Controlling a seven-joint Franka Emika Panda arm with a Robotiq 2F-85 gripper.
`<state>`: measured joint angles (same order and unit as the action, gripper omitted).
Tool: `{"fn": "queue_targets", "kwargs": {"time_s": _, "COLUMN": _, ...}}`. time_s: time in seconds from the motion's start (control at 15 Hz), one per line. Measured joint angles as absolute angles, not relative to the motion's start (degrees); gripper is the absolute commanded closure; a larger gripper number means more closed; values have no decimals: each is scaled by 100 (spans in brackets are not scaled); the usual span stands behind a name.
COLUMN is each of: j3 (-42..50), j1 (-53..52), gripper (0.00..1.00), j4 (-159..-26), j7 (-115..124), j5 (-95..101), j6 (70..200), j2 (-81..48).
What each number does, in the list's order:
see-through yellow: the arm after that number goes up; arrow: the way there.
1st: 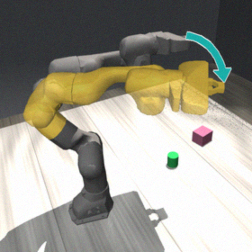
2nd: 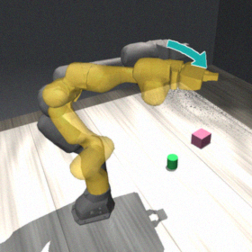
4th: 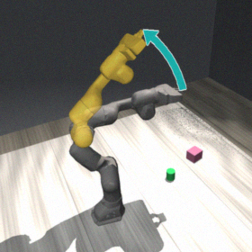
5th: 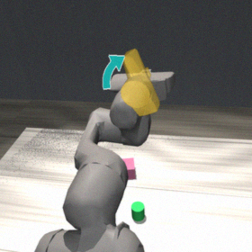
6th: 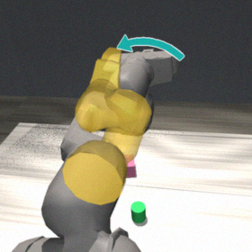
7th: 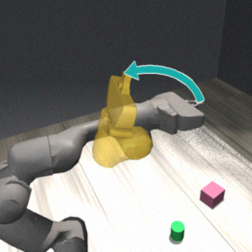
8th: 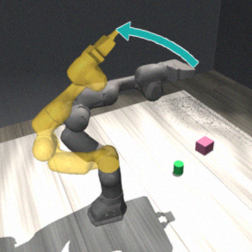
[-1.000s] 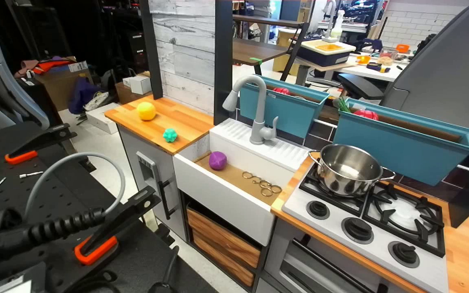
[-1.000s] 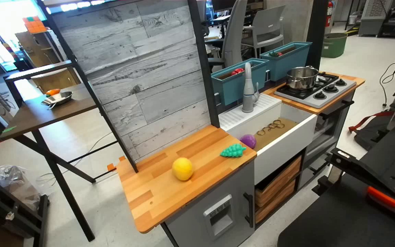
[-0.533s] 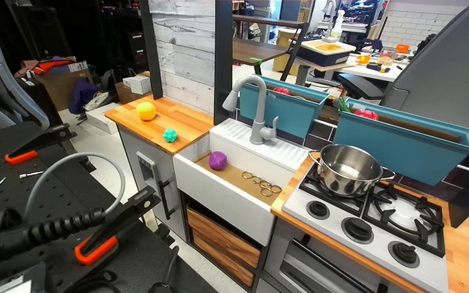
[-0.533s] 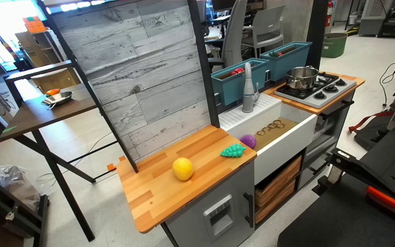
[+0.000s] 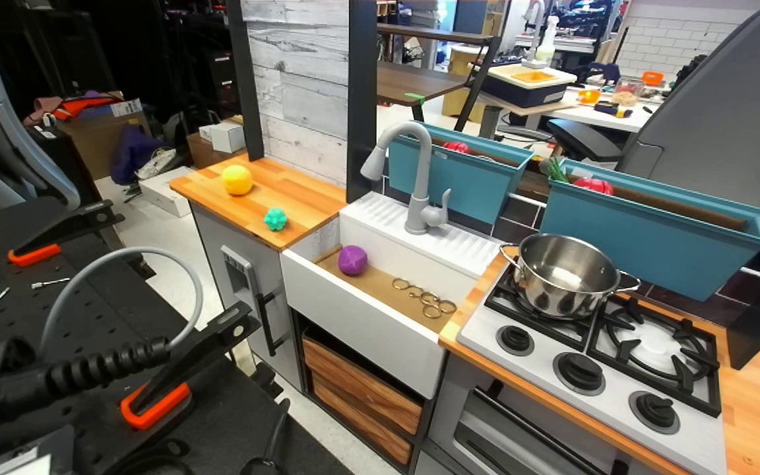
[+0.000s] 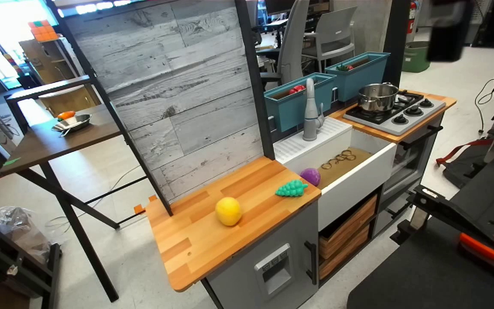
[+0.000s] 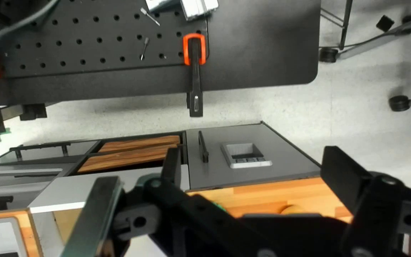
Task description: Move the green grapes backwards
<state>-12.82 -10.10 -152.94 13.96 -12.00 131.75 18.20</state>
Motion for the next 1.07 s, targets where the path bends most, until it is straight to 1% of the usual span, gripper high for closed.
{"fn": "queue_targets", "kwargs": {"time_s": 0.2, "j3": -1288, "j1": -784, "gripper": 0, "j4": -14899, "j7": 1992, "j5": -716, "j6": 14245, "j2": 694}}
{"fn": "queue_targets", "kwargs": {"time_s": 0.4, "j3": -1166, "j1": -632, "gripper": 0, "j4": -14262, "j7": 2882, "j5": 122, "j6": 14940, "j2": -436}}
{"fn": "queue_targets", "kwargs": {"time_s": 0.67, "j3": -553, "j1": -1009, "gripper": 0, "j4": -13080, "j7": 3951, "j5": 1256, "j6": 15102, "j2": -1902}}
{"fn": "queue_targets", "kwargs": {"time_s": 0.87, "j3": -175, "j1": -1454, "gripper": 0, "j4": -12153, "j7": 4197, "j5": 1310, "j6": 15102, "j2": -2918}}
{"fn": "queue_targets", "kwargs": {"time_s": 1.07, "j3": -25, "j1": -1714, "gripper": 0, "j4": -11402, "j7": 4243, "j5": 1184, "j6": 15089, "j2": -3721}}
